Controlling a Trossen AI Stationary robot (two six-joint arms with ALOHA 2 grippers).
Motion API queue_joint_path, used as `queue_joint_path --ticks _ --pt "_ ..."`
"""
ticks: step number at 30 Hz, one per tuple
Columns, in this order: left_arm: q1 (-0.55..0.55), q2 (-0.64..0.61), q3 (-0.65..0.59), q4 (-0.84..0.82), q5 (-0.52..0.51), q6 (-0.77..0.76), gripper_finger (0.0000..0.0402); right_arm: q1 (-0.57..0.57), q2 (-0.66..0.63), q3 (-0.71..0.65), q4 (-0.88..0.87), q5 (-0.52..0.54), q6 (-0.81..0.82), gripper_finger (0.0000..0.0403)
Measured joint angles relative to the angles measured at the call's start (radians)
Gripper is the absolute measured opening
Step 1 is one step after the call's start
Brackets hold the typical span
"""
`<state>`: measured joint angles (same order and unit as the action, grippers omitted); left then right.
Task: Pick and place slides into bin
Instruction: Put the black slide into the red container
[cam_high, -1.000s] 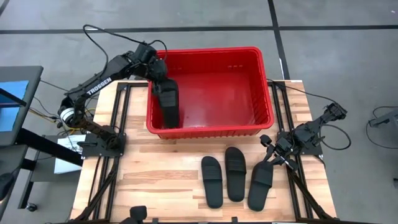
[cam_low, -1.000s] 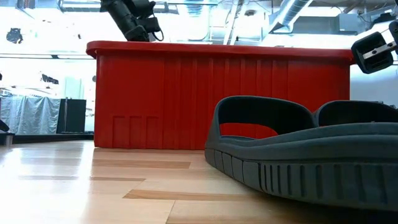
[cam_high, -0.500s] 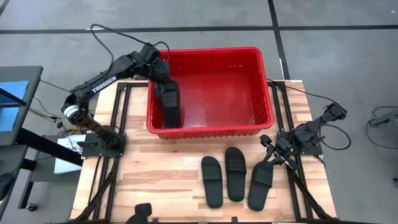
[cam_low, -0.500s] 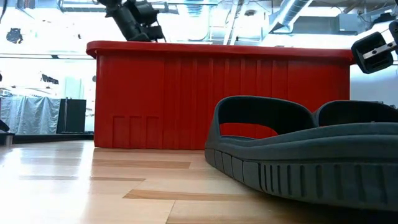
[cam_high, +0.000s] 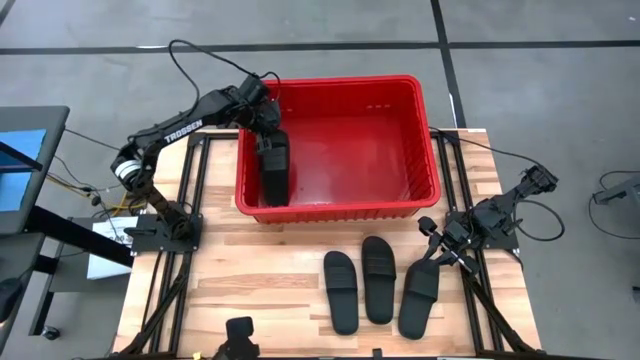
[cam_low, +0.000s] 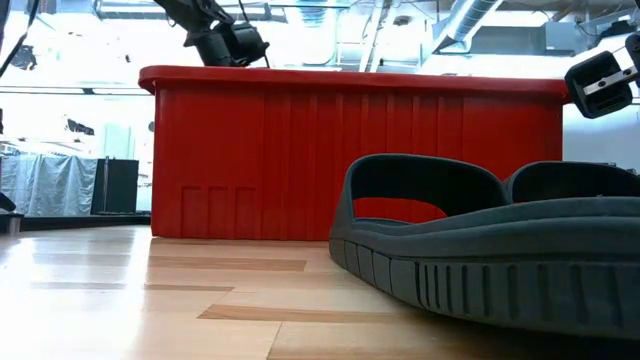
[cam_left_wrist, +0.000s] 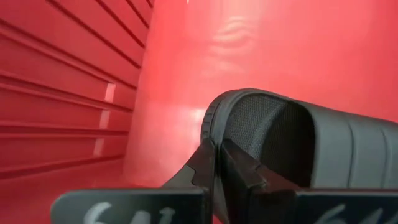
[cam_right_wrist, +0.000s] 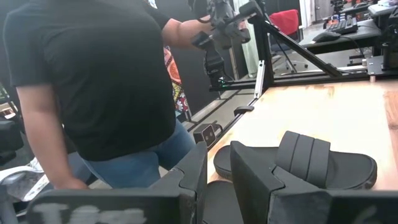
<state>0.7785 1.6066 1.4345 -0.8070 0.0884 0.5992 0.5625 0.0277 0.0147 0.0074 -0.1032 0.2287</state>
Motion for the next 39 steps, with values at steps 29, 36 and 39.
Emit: queue_joint_path --ticks 29,36,39 --pt "0.0 -0.002 0.0 -0.005 -0.006 -0.013 0.0068 0.0 0.0 0.0 0.0 0.0 0.0 0.0063" --pt "0.0 -0.002 0.0 -0.005 -0.006 -0.027 0.0101 0.0 0.0 0.0 0.0 0.0 0.0 0.0063" --pt "0.0 -0.002 0.0 -0.005 -0.006 -0.051 0.0103 0.0 0.0 0.0 0.0 0.0 0.0 0.0063"
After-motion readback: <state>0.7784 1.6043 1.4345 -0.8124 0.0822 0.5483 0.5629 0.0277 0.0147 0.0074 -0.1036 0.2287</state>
